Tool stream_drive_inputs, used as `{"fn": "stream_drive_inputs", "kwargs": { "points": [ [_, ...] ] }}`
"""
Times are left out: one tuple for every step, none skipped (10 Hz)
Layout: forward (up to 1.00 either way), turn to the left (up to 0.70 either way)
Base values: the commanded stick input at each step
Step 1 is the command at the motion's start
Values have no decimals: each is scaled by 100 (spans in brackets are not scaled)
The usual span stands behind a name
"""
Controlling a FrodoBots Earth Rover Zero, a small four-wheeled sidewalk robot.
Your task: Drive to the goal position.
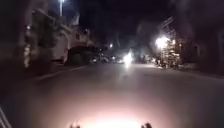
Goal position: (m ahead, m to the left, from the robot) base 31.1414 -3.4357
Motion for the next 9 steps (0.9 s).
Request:
{"fn": "stream_drive_inputs", "kwargs": {
  "points": [
    [70, 0],
    [70, 0],
    [70, 0],
    [70, 0],
    [70, 0],
    [70, 0],
    [70, 0],
    [70, 0],
    [70, 0]
  ]
}}
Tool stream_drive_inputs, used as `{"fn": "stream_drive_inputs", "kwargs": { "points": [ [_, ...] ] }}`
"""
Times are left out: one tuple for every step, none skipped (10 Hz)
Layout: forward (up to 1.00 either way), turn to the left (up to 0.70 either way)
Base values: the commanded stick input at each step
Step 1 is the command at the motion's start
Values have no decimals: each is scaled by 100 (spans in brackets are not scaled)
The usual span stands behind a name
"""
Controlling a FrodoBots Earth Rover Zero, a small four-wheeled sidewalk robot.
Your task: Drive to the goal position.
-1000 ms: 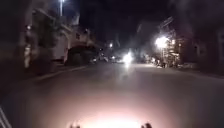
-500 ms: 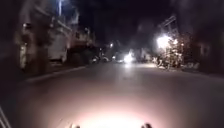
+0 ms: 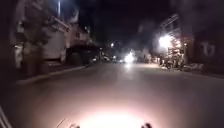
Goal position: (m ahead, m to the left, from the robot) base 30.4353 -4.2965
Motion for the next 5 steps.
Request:
{"fn": "stream_drive_inputs", "kwargs": {
  "points": [
    [70, 0],
    [70, 0],
    [70, 0],
    [70, 0],
    [70, 0]
  ]
}}
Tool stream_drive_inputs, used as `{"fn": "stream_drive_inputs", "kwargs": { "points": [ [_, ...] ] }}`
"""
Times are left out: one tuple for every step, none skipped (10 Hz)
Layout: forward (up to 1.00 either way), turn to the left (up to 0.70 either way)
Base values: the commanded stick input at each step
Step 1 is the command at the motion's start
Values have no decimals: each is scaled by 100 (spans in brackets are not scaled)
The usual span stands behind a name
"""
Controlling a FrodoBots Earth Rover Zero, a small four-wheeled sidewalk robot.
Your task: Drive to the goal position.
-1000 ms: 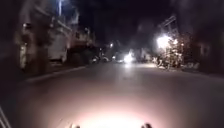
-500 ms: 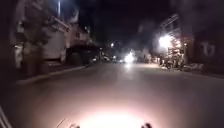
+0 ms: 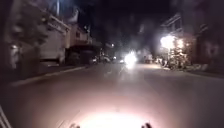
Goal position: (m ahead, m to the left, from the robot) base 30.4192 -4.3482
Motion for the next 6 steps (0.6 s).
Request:
{"fn": "stream_drive_inputs", "kwargs": {
  "points": [
    [70, 0],
    [70, 0],
    [70, 0],
    [70, 0],
    [70, 0],
    [70, 0]
  ]
}}
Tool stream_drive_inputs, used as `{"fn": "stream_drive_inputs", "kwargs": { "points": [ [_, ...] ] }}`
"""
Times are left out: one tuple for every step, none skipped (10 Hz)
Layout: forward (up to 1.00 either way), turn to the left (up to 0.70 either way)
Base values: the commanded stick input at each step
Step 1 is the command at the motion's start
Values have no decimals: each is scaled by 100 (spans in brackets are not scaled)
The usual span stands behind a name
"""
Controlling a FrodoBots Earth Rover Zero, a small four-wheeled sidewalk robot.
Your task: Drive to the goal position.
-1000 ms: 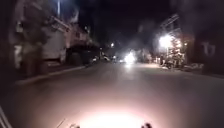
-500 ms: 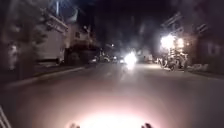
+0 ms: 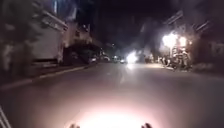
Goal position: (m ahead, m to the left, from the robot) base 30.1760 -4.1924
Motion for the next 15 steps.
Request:
{"fn": "stream_drive_inputs", "kwargs": {
  "points": [
    [70, 0],
    [70, 0],
    [70, 0],
    [70, 0],
    [70, 0],
    [70, 0],
    [70, 0],
    [70, 0],
    [70, 0],
    [70, 0],
    [70, 0],
    [70, 0],
    [70, 0],
    [70, 0],
    [70, 0]
  ]
}}
